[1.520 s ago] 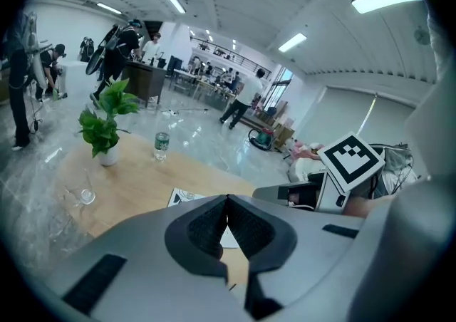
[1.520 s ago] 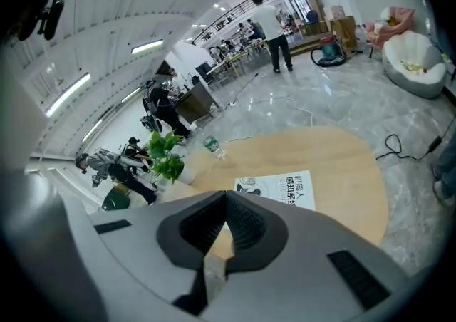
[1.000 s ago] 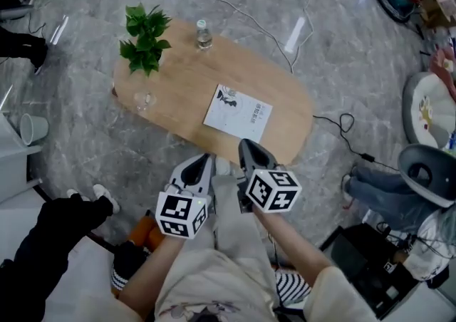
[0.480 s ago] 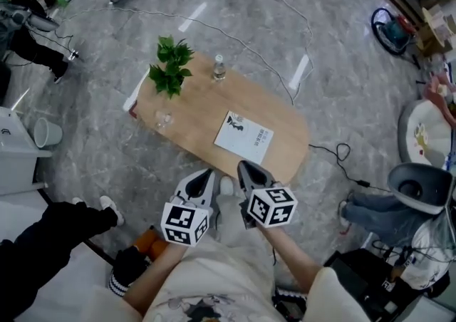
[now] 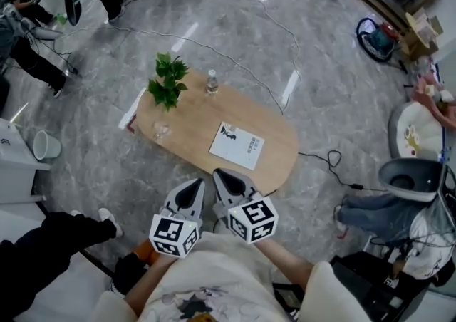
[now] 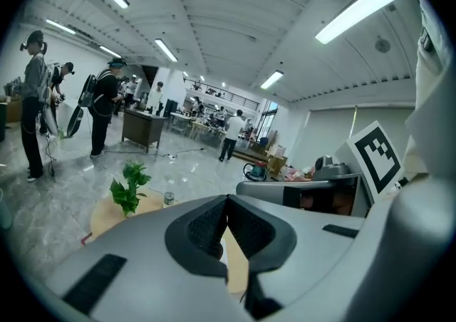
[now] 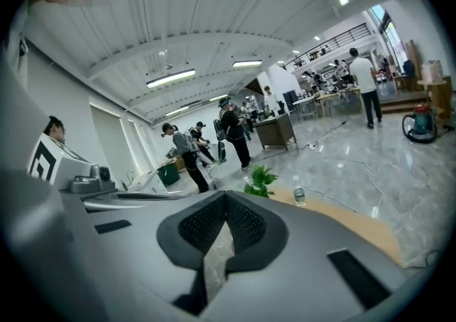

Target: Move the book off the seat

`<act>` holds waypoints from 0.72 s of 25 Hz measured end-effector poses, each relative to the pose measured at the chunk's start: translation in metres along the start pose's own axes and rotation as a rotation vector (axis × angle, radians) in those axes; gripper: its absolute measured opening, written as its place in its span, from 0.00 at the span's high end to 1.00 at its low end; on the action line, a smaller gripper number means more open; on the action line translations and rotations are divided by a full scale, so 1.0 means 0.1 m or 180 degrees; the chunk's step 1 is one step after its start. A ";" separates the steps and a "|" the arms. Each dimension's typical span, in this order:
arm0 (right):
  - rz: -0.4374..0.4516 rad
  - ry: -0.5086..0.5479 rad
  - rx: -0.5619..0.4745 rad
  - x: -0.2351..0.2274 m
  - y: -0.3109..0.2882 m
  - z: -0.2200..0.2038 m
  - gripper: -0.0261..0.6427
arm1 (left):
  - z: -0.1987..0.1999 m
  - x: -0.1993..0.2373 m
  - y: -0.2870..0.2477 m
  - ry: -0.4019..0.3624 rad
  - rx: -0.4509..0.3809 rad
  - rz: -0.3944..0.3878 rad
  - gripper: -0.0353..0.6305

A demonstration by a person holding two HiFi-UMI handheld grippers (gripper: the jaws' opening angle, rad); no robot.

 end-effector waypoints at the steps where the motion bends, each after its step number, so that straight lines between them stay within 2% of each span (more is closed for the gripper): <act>1: 0.0077 0.0076 -0.0062 0.09 0.01 0.06 0.95 | 0.03 -0.02 0.06 -0.0037 -0.0022 -0.0024 0.94; 4: 0.0255 0.0352 -0.0251 0.30 0.05 0.23 0.95 | 0.10 -0.08 0.21 -0.0080 -0.0107 -0.0067 0.94; 7: 0.0396 0.0548 -0.0442 0.42 0.03 0.40 0.95 | 0.19 -0.03 0.35 0.0038 -0.0201 0.0010 0.94; 14: 0.0394 0.0320 -0.0453 0.44 -0.02 0.45 0.95 | 0.30 0.07 0.60 0.0039 -0.0387 0.0189 0.94; 18: 0.0314 0.0351 -0.0459 0.39 0.02 0.48 0.95 | 0.28 0.07 0.66 0.0026 -0.0394 0.0238 0.94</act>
Point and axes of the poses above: the fingertips, and each gripper's own axes: y backward along the fingers, x to its left, z out of its top, the point moved 8 cm from there along y, backward along the fingers, and after that the axes turned 15 degrees about y, right-handed, at the moved point
